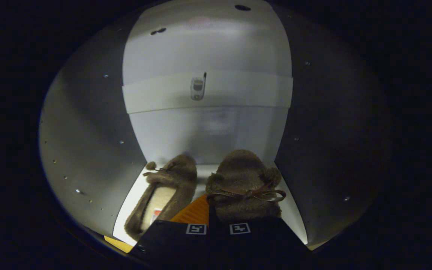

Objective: Open the shoe cabinet door, grab the shoes and put them into the shoe cabinet, then close the shoe cabinet door.

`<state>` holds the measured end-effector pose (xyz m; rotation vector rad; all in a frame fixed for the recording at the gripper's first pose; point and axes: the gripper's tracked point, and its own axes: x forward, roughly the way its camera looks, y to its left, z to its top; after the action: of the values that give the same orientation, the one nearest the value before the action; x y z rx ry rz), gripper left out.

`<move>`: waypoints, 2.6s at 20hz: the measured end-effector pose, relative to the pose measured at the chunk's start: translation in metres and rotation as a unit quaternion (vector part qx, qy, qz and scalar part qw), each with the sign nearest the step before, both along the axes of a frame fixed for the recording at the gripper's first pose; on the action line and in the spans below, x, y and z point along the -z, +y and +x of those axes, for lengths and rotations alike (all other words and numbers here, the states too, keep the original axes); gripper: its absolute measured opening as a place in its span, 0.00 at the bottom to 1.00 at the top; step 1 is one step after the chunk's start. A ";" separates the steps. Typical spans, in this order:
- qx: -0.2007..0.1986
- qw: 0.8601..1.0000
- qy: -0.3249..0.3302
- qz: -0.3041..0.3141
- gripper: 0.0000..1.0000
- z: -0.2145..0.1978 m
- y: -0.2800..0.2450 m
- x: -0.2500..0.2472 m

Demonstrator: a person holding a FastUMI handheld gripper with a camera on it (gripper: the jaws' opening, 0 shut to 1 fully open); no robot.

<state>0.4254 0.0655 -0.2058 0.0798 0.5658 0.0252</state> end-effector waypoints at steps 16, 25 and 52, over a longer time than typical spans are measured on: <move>0.024 0.998 0.058 -0.006 0.83 -0.014 -0.005 0.011; 0.036 0.997 -0.055 0.028 0.98 -0.062 -0.005 -0.062; 0.007 0.952 -0.304 0.022 0.97 -0.461 -0.086 -0.227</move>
<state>-0.0353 -0.0208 0.0215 0.1140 -0.0522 0.0469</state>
